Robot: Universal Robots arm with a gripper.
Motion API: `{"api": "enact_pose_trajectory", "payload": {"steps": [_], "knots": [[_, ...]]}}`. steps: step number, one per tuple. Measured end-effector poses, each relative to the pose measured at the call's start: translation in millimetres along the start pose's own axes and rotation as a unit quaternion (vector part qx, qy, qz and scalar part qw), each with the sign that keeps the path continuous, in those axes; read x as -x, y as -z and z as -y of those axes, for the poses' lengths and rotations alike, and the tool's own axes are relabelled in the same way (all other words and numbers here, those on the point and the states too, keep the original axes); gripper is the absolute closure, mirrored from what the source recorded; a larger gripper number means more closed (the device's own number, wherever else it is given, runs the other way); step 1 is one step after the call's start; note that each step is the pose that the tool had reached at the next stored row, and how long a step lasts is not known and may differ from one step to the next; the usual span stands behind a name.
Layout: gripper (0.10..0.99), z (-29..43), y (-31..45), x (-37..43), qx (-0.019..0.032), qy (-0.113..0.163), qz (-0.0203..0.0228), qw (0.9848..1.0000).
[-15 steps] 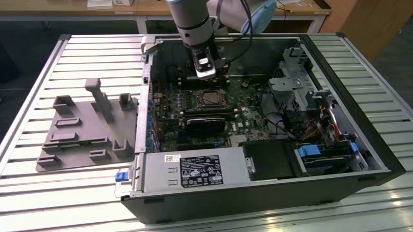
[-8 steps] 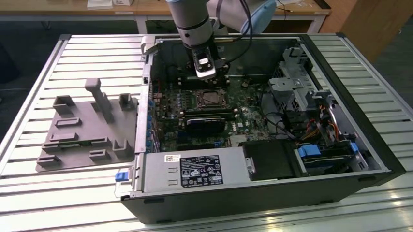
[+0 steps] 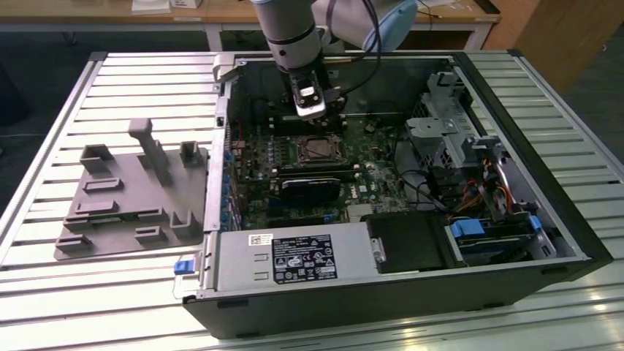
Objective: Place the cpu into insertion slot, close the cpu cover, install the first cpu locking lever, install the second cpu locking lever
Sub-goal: 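Install the first cpu locking lever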
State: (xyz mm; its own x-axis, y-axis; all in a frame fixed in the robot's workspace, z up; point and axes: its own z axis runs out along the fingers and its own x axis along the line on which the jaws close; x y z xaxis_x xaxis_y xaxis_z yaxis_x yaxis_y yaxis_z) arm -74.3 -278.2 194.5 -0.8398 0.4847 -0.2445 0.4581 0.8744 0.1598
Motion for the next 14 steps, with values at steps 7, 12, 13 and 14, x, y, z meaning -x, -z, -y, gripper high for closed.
{"api": "enact_pose_trajectory", "payload": {"steps": [7, 12, 13, 14], "knots": [[0.980, -2.3, -1.0, -1.6, -0.0009, 0.000, 0.0006, 1.0000], [0.980, -2.0, -2.3, -1.9, -0.0029, 0.001, 0.0016, 1.0000], [0.980, -1.9, -2.6, -2.0, -0.0032, 0.001, 0.0017, 1.0000], [0.980, -1.9, -2.9, -2.1, -0.0034, 0.001, 0.0019, 1.0000]]}}
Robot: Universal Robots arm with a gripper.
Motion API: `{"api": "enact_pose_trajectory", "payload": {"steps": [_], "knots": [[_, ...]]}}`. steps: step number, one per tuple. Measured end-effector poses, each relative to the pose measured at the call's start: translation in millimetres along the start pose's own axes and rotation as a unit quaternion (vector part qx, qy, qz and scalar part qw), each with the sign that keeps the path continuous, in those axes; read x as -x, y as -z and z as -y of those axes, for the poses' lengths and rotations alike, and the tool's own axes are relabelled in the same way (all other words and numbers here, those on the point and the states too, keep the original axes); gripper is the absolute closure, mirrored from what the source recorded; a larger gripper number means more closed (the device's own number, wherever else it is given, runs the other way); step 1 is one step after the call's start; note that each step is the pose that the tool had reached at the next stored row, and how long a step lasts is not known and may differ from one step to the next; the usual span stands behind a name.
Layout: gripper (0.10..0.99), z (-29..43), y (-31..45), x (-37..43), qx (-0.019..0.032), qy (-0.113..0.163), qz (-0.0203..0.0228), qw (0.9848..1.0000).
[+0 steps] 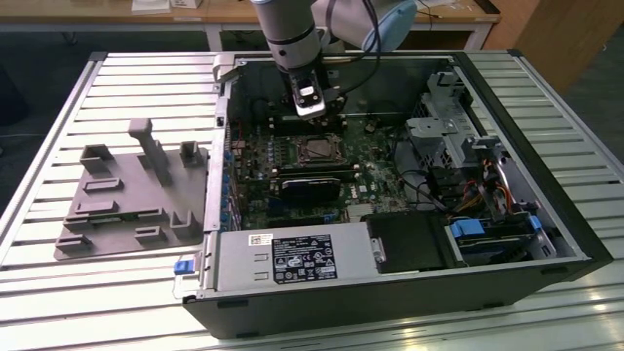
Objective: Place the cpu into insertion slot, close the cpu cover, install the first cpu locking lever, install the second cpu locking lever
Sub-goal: 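Install the first cpu locking lever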
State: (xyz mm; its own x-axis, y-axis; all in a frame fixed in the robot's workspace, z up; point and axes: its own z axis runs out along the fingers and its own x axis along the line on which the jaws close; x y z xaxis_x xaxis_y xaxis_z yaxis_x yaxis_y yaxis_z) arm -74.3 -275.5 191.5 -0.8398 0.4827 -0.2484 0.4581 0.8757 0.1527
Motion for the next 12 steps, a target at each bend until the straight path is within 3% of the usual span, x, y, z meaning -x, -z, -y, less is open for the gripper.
{"api": "enact_pose_trajectory", "payload": {"steps": [12], "knots": [[0.980, 0.3, -2.2, -0.5, -0.0035, 0.001, 0.0020, 1.0000]]}}
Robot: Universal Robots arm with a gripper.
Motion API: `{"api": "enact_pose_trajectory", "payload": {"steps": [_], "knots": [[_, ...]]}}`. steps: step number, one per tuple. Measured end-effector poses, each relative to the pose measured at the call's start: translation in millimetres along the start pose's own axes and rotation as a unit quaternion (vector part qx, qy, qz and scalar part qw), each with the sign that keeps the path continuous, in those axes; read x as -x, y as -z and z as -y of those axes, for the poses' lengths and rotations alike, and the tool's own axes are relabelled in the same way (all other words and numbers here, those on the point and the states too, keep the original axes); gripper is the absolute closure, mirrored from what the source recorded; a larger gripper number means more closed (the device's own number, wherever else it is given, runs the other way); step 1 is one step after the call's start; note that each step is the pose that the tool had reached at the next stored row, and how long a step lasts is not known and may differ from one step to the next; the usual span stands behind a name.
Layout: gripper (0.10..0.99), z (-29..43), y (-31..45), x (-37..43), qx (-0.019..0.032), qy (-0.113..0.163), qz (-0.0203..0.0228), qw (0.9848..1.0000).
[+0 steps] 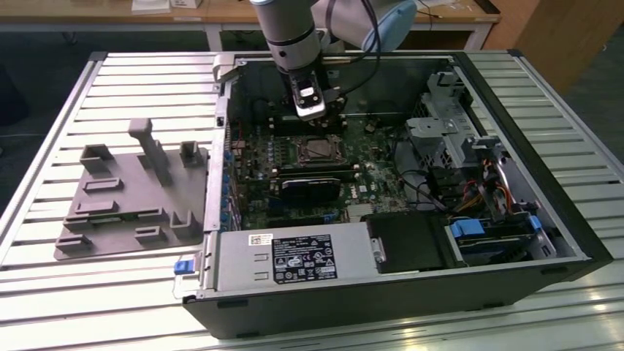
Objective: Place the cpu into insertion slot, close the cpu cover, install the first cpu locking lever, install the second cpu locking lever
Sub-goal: 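Install the first cpu locking lever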
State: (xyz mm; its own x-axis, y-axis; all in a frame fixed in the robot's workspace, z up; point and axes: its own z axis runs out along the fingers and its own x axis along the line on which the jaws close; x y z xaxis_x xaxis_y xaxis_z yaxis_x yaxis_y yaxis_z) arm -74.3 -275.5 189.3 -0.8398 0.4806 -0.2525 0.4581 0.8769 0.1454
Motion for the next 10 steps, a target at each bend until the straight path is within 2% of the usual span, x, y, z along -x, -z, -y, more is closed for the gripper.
{"api": "enact_pose_trajectory", "payload": {"steps": [6, 10], "knots": [[0.980, -0.3, 0.9, 0.3, 0.0006, 0.000, 0.0001, 1.0000], [0.980, -0.8, 4.6, 1.2, 0.0002, 0.000, 0.0001, 1.0000]]}}
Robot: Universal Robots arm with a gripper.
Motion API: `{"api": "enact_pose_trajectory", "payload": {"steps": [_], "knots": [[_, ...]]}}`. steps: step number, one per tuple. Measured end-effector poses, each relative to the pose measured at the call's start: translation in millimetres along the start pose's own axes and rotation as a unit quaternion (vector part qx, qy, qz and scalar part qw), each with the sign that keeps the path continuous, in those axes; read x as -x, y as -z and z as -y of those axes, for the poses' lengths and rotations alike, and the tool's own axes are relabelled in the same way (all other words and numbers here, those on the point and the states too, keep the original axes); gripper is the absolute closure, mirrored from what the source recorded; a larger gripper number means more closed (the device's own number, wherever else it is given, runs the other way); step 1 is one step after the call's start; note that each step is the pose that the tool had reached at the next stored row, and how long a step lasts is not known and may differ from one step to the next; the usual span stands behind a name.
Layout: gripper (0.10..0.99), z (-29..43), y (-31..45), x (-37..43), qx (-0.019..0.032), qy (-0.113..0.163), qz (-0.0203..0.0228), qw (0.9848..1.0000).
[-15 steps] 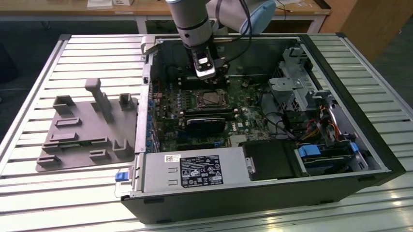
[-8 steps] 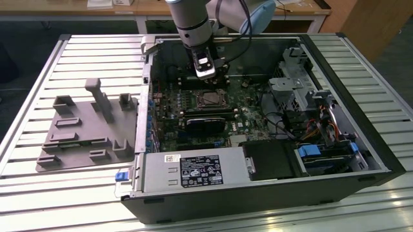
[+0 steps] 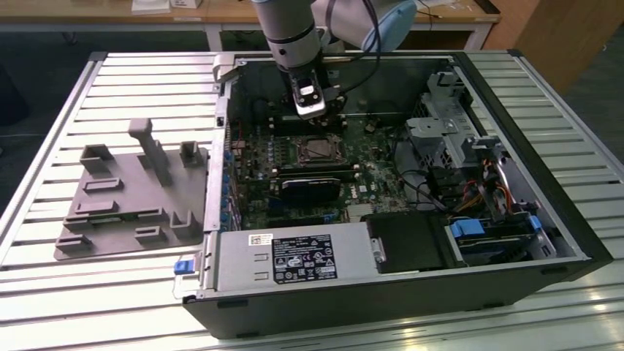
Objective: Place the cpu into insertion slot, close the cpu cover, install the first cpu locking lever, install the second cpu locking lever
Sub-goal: 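Install the first cpu locking lever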
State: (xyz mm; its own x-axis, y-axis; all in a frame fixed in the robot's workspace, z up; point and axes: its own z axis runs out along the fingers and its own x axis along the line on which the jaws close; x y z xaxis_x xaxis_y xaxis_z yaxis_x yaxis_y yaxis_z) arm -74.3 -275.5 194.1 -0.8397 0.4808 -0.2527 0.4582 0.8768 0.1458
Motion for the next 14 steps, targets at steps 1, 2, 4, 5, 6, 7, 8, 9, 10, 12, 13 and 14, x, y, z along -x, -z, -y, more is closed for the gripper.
{"api": "enact_pose_trajectory", "payload": {"steps": [1, 2, 4, 5, 6, 7, 8, 9, 10, 12, 13, 14], "knots": [[0.980, -0.1, 0.8, 0.2, -0.0001, 0.000, 0.0000, 1.0000], [0.980, -0.1, 0.8, 0.2, 0.0000, 0.000, 0.0000, 1.0000], [0.980, -0.1, 0.9, 0.2, 0.0001, 0.000, 0.0000, 1.0000], [0.980, -0.1, 0.9, 0.2, 0.0001, 0.000, 0.0000, 1.0000], [0.980, -0.1, 0.9, 0.2, 0.0000, 0.000, 0.0000, 1.0000], [0.980, 0.0, 0.9, 0.2, -0.0002, 0.000, -0.0001, 1.0000], [0.980, 0.0, 0.8, 0.2, -0.0002, 0.000, -0.0001, 1.0000], [0.980, 0.1, 0.6, 0.2, -0.0002, 0.000, 0.0000, 1.0000], [0.980, 0.2, 0.4, 0.2, -0.0002, 0.000, 0.0001, 1.0000], [0.980, 0.3, -0.1, 0.2, -0.0005, 0.000, 0.0002, 1.0000], [0.980, 0.4, -0.3, 0.1, -0.0006, 0.000, 0.0003, 1.0000], [0.980, 0.5, -0.6, 0.1, -0.0007, 0.000, 0.0003, 1.0000]]}}
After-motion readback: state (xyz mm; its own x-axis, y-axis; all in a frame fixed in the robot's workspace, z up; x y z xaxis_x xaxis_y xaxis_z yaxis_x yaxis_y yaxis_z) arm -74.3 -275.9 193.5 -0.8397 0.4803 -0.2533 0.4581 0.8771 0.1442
